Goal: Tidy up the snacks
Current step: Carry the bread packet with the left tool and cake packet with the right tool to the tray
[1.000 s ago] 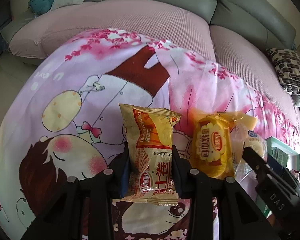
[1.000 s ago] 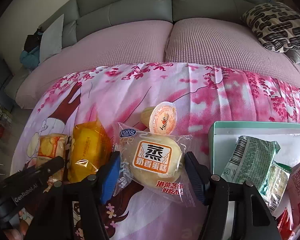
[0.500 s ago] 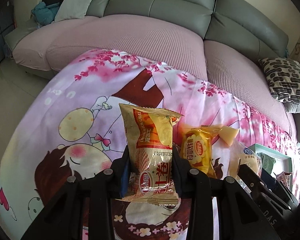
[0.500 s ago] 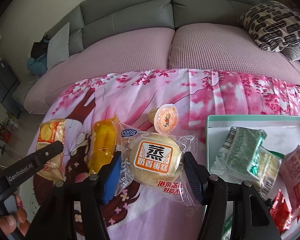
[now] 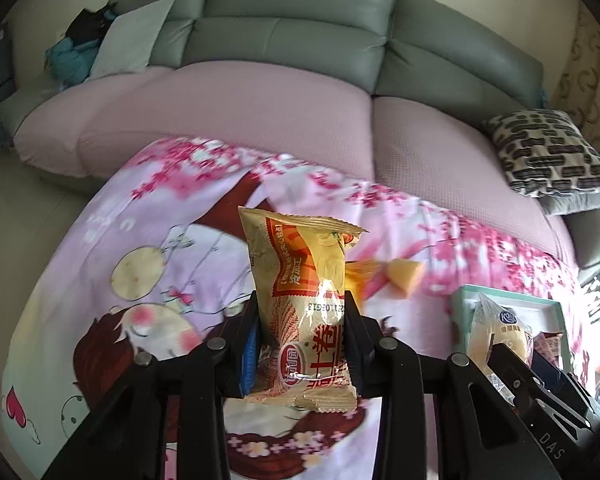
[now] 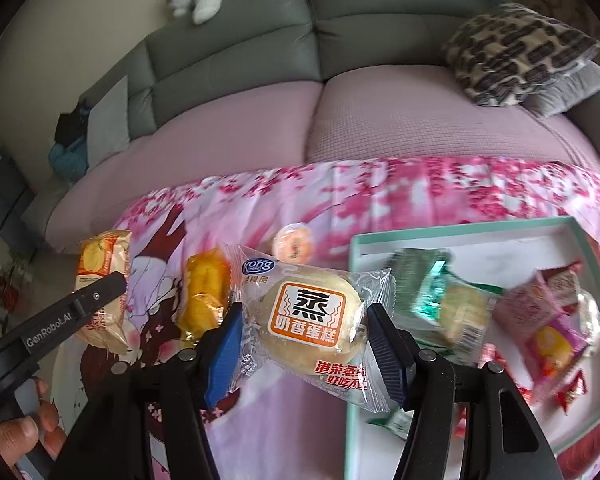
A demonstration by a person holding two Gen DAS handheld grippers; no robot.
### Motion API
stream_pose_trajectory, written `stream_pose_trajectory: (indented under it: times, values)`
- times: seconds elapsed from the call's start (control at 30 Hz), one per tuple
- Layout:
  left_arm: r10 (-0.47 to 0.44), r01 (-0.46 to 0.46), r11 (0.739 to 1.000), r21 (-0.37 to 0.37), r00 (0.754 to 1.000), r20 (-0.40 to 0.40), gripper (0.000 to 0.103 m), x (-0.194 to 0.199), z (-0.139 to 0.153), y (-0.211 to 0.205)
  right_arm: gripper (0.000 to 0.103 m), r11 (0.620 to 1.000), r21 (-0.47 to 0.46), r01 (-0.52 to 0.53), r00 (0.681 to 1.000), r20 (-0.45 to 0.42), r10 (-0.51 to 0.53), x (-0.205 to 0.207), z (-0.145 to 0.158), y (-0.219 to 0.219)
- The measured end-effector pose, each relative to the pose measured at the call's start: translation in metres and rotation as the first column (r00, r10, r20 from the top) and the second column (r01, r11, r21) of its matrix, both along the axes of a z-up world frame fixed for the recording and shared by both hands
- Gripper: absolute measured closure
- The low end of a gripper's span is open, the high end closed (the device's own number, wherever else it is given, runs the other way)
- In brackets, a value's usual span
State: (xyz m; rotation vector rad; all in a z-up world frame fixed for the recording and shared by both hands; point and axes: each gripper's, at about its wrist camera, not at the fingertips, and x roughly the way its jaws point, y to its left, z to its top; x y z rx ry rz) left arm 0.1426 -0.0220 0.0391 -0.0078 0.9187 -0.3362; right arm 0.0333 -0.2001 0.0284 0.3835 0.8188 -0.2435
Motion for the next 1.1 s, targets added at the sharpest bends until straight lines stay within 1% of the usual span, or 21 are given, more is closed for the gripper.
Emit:
stream_pose_trajectory:
  times: [0.2,0.4,0.5,0.63,0.73,0.87,1.0,1.1]
  values:
    - [-0.118,0.119,0.992,-0.050,0.993,0.024,0.066,-0.015,0.012,-0.036,0.039,0.994,0.002,0.112,0.993,0.027,-0.112,-0.033,0.012,-0.039]
    - [-0.233,0.236,0.970,-0.062,0.971,0.046,0.066,-0.036,0.017,-0.077,0.039,0.967,0.020,0.255,0.966,0.044,-0.256,-0.064,0.021,-0.090]
    - [-0.292,0.295,0.954,-0.061,0.955,0.053,0.066,-0.045,0.018,-0.098,0.039,0.948,0.032,0.316,0.947,0.048,-0.317,-0.077,0.022,-0.113]
    - [-0.350,0.352,0.935,-0.036,0.935,0.054,0.066,-0.058,0.016,-0.125,0.039,0.922,0.053,0.383,0.921,0.050,-0.386,-0.094,0.021,-0.139]
    - [-0.399,0.401,0.916,-0.028,0.915,0.054,0.066,-0.068,0.013,-0.143,0.039,0.901,0.062,0.430,0.900,0.049,-0.433,-0.106,0.019,-0.158]
    - [-0.456,0.457,0.890,-0.017,0.889,0.044,0.066,-0.083,0.007,-0.165,0.039,0.870,0.039,0.492,0.869,0.024,-0.493,-0.118,0.012,-0.177]
    - [-0.509,0.510,0.860,-0.006,0.860,0.039,0.066,-0.096,-0.001,-0.187,0.039,0.843,0.064,0.534,0.845,-0.003,-0.535,-0.130,0.001,-0.196]
    - [-0.529,0.530,0.848,-0.008,0.848,0.028,0.066,-0.101,-0.010,-0.199,0.039,0.830,0.067,0.553,0.833,-0.024,-0.553,-0.134,-0.008,-0.205]
